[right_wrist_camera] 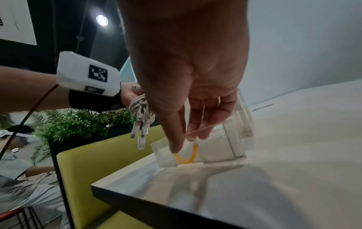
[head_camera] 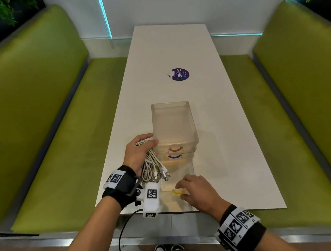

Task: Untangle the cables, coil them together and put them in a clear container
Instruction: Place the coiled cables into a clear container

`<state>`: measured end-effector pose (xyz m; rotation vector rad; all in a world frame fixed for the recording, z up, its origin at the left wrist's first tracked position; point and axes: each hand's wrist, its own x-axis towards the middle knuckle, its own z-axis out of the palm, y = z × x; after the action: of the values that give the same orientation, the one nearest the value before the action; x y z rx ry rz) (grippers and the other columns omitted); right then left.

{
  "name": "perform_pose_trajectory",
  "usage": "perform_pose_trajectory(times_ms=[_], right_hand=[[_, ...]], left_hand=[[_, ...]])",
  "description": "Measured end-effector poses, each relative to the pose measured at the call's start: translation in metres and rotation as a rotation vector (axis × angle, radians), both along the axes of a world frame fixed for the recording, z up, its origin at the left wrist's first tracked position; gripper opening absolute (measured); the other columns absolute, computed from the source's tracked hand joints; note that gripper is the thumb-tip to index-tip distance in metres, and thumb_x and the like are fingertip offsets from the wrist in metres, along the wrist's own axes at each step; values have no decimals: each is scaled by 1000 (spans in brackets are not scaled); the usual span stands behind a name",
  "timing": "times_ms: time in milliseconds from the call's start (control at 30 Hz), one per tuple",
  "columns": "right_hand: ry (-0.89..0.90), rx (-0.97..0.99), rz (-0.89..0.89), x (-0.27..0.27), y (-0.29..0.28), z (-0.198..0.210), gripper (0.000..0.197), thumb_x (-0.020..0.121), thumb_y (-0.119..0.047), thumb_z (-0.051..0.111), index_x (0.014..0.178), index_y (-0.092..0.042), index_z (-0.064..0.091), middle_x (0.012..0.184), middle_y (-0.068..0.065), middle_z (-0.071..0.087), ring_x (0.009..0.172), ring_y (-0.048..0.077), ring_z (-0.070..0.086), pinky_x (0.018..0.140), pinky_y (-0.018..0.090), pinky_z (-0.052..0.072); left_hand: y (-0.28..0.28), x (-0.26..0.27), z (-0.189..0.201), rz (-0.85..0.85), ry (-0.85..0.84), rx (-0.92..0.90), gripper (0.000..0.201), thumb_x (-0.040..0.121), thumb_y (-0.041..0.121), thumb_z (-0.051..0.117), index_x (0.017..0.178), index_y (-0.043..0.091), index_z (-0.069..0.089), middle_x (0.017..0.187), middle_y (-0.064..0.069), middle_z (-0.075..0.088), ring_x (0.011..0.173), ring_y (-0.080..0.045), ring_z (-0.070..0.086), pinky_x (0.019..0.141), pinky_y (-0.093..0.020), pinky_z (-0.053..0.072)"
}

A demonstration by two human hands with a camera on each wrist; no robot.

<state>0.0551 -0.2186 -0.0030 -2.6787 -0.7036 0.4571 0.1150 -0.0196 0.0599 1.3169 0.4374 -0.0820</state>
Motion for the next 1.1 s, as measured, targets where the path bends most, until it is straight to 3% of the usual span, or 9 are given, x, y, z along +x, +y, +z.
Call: perform_pose_trajectory(times_ms=[267, 400, 533, 700, 767, 833, 900, 1000, 1100], right_hand=[[110, 33, 35, -21, 1, 4, 27, 90, -24, 54, 117, -21, 59, 111, 3, 57, 102, 19, 54, 82, 27, 41], [192, 445, -217, -14, -1, 29, 47, 85, -47, 61, 126, -29, 51, 117, -9, 53, 100, 3, 53, 86, 20, 45], [412, 839, -351, -2, 15, 63, 89, 67, -76, 57, 143, -35, 33, 136, -9, 47, 123, 1, 46, 102, 28, 43], [659, 1044, -143, -5, 35, 97, 60, 85, -18, 66, 138, -21, 38, 125, 6, 59, 115, 16, 58, 95, 30, 48], [595, 976, -119, -5, 34, 100, 47, 88, -16, 65, 131, -17, 46, 115, 0, 63, 107, 10, 61, 89, 27, 50], [549, 897, -97, -8, 30, 99, 36, 89, -20, 63, 123, -18, 52, 103, -7, 64, 95, 5, 62, 82, 25, 51], [507, 857, -136, -10, 28, 96, 27, 90, -24, 63, 116, -24, 56, 99, -5, 65, 90, 10, 63, 81, 30, 52], [434, 871, -261, -17, 29, 90, 18, 85, -21, 60, 102, -24, 63, 92, -1, 70, 85, 19, 66, 78, 33, 53], [412, 905, -350, -24, 31, 90, 8, 76, -19, 55, 78, -25, 61, 67, -9, 62, 63, 7, 57, 62, 18, 47]], left_hand=[[0, -1, 1, -9, -13, 2, 30, 78, 7, 74, 107, 10, 67, 93, -19, 70, 64, -18, 68, 57, -27, 52], [6, -13, 9, -34, -50, 66, 37, 79, 11, 74, 114, 20, 64, 79, -6, 68, 66, -17, 63, 64, -29, 51], [-4, -43, 29, -64, -151, 11, 38, 83, 5, 68, 116, 22, 62, 75, -6, 69, 62, -19, 64, 60, -32, 54], [-43, -69, 48, -19, -323, -173, 24, 78, 9, 66, 100, 16, 62, 81, -11, 65, 72, -20, 66, 63, -30, 55], [-48, -71, 44, -13, -389, -107, 17, 78, 19, 66, 94, 17, 62, 103, -11, 67, 101, -15, 65, 77, -24, 52], [-49, -73, 35, -86, -410, -29, 26, 81, 38, 60, 100, 20, 64, 121, 2, 65, 133, -12, 43, 98, -28, 44], [-49, -75, 25, -140, -368, 38, 50, 86, 57, 45, 124, 27, 59, 124, 17, 60, 143, -8, 24, 115, -39, 27], [-51, -80, 18, -171, -318, 84, 66, 88, 72, 20, 138, 37, 43, 131, 24, 51, 141, 4, 21, 120, -46, 10], [-52, -78, 14, -247, -317, 348, 70, 76, 84, 5, 132, 56, 36, 155, 27, 15, 141, 10, -11, 117, -45, -15]])
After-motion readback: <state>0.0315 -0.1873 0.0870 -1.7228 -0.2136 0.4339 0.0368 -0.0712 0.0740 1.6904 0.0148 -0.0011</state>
